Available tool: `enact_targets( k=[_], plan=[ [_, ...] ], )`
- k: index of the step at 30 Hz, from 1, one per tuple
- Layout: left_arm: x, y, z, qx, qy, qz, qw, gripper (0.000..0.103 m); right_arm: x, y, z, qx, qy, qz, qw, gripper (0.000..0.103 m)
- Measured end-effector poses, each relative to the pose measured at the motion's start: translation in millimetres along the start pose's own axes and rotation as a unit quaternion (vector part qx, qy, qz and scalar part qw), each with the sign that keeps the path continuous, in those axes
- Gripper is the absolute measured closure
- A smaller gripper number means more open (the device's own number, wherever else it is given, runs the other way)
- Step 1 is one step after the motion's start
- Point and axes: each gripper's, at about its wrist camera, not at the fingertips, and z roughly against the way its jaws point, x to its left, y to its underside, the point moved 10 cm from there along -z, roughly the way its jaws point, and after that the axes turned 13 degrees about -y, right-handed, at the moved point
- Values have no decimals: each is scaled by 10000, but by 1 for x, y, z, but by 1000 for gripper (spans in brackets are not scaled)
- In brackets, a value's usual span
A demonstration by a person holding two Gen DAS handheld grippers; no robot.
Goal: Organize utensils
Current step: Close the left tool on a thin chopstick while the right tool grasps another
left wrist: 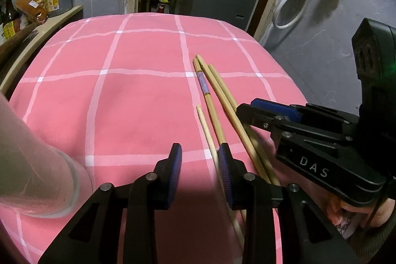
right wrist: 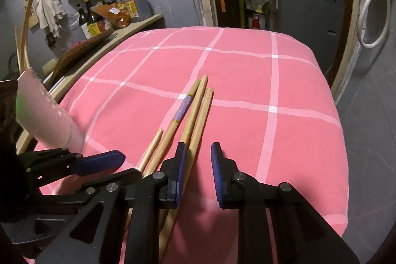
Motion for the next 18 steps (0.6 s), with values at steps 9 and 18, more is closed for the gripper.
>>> enact_targets(
  k=[9,18],
  plan=[
    [-5,-2,-6,66,-1,-87,9999,82,-7,-5,-16,231,56,-102,9997,85],
    [-8,-4,-9,205,82,-112,9997,91,-12,-8,-19,269,-25,-372,9989,92]
  ],
)
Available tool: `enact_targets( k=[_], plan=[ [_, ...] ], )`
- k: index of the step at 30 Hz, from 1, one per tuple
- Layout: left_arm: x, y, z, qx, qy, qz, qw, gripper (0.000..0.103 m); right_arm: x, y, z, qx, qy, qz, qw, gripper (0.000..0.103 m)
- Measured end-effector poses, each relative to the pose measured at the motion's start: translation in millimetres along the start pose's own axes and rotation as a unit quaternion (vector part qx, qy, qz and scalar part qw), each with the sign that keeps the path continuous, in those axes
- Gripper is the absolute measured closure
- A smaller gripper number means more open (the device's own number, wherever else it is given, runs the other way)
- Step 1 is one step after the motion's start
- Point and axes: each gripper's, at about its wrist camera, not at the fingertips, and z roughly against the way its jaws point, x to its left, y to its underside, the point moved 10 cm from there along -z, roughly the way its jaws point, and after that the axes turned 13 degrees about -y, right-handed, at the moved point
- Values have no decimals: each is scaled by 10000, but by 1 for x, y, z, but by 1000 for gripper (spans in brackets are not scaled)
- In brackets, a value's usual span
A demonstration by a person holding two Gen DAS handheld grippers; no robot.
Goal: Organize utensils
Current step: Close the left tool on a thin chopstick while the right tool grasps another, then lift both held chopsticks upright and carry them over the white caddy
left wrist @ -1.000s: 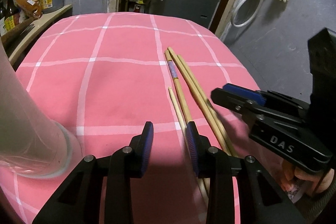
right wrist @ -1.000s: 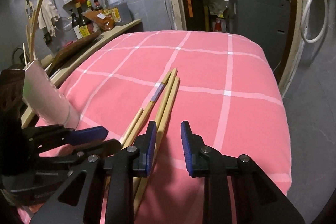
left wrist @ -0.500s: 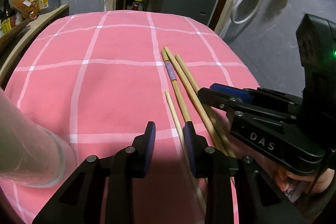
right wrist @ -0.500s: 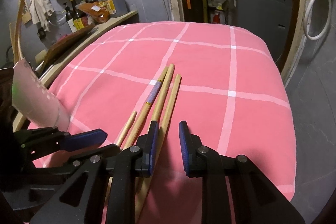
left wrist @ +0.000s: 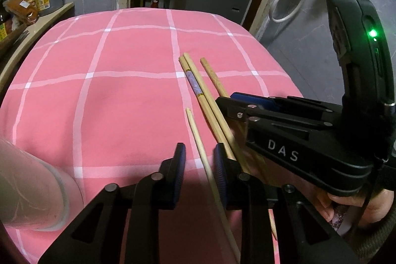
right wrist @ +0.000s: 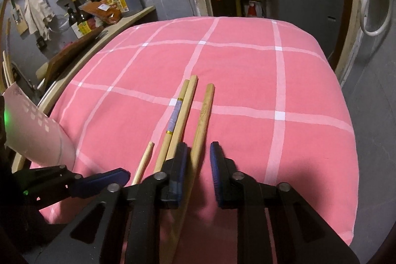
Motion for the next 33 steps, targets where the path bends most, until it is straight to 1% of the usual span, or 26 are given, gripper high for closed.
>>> enact_targets(
  k=[2,6,9,12,15,17,19,23,25,27,33],
  plan=[
    [2,0,-1,51,19,15,10000,96,-1,2,3,-13,-162,-179,9997,94],
    [3,3,1,172,118,99,9997,100,0,10,11,-73,-362,-421,9984,97],
    [4,7,5,220,185,163,9995,100,1,17,20,-134,-443,-500,9977,97],
    [6,12,11,200,186,198,9994,100,6,22,34,-322,-491,-521,9969,97],
    [4,15,23,63,216,208,9995,100,12,24,52,-611,-555,-526,9952,97],
    [3,16,34,-119,246,203,9994,100,18,27,64,-824,-576,-456,9939,97],
    [2,16,50,-399,271,195,9986,100,28,28,77,-1088,-620,-358,9915,97],
    [6,13,85,-1096,270,247,9933,100,51,28,109,-1765,-626,-28,9823,97],
    [9,10,101,-1378,295,333,9895,100,66,27,125,-2146,-639,136,9745,97],
    [16,7,117,-1662,254,441,9848,100,83,24,139,-2534,-732,296,9641,97],
    [32,-1,156,-2314,157,679,9703,100,131,15,154,-3183,-910,769,9405,97]
  ],
)
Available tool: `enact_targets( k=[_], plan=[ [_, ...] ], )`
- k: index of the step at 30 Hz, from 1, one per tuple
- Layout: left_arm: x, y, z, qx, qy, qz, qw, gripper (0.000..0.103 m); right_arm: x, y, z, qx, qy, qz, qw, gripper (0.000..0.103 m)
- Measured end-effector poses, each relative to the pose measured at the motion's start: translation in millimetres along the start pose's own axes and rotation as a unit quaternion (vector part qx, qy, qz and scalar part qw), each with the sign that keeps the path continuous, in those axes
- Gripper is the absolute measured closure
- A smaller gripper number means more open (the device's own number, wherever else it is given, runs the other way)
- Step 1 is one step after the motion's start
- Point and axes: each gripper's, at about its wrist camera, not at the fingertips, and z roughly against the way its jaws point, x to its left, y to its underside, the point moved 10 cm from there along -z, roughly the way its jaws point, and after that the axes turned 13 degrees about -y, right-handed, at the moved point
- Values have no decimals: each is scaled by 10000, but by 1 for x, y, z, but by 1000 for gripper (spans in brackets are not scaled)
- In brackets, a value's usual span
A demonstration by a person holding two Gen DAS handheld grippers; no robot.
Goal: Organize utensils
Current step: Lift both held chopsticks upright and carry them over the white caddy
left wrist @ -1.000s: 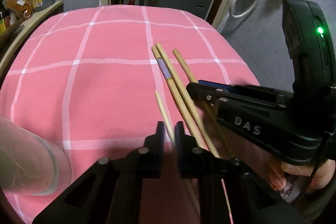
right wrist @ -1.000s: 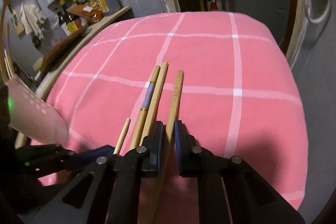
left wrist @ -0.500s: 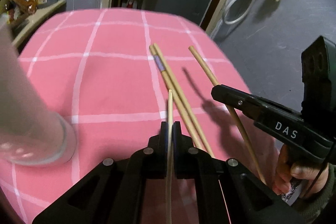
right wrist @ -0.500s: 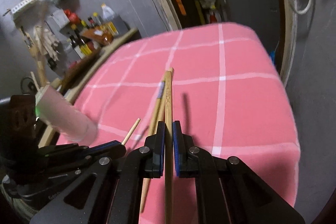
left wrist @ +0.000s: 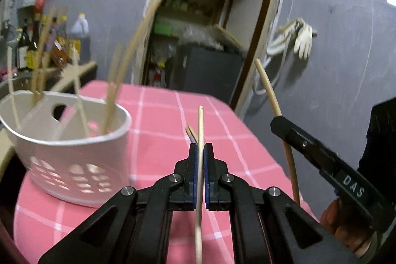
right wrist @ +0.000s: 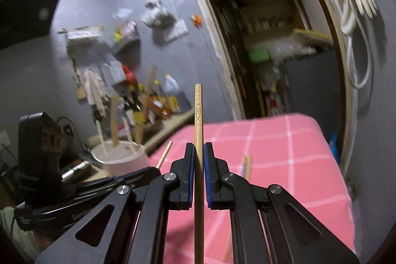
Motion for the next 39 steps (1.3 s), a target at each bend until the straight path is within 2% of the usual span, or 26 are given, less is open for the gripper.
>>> enact_targets(
  k=[6,11,15,19,27,30,39],
  plan=[
    [30,-22,33,-480,-110,278,9984,100,33,-18,-17,-424,-328,80,9985,97],
    [72,-50,50,-877,-353,539,9941,100,58,-39,-37,-729,-651,82,9952,97],
    [115,-74,63,-1186,-541,851,9878,100,77,-62,-61,-1057,-967,33,9897,97],
    [161,-105,68,-1512,-748,1217,9781,100,87,-83,-79,-1412,-1167,18,9831,97],
    [234,-136,64,-1894,-1005,1784,9603,100,86,-105,-93,-2112,-887,266,9731,97],
    [245,-138,61,-2021,-1116,1854,9552,100,81,-107,-91,-2310,-742,354,9695,97],
    [256,-143,54,-2412,-1413,1972,9397,100,65,-110,-96,-2624,-652,291,9623,97]
  ],
)
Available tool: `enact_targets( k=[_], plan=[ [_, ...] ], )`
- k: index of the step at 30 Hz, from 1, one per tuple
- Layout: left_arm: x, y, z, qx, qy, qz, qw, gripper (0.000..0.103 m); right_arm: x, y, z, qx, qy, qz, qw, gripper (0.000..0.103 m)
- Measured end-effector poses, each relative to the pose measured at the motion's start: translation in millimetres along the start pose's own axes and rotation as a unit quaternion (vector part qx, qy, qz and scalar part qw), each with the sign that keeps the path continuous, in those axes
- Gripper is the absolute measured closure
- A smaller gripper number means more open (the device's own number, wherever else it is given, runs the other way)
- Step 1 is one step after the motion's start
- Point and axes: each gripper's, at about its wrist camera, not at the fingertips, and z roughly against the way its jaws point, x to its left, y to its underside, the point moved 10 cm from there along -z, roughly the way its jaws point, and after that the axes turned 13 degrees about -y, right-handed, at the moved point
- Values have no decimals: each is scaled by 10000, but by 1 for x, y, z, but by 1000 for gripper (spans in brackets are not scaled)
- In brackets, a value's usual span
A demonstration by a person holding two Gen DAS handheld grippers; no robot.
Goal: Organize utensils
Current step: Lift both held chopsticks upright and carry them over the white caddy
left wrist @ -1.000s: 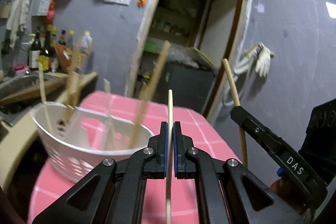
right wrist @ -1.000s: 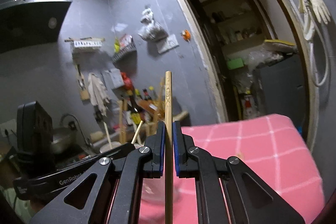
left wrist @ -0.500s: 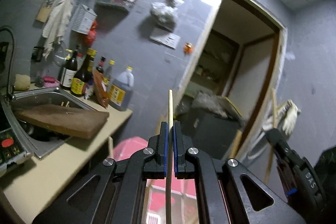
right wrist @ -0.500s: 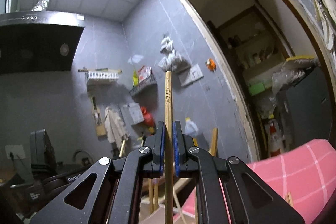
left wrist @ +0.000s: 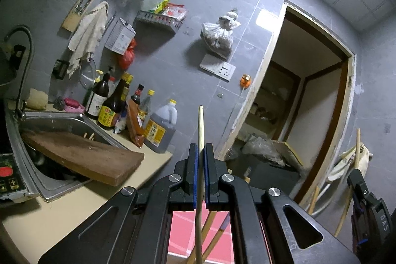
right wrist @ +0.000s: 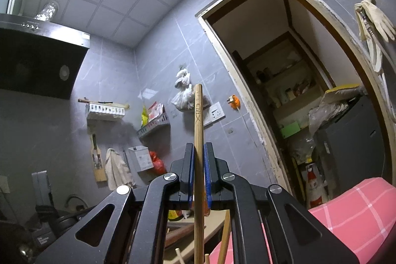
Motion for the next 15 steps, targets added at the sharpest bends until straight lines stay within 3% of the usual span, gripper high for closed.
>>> enact_targets(
  k=[15],
  plan=[
    [9,17,-12,5,-94,122,9999,100,-6,20,-3,74,100,43,9999,97]
  ],
)
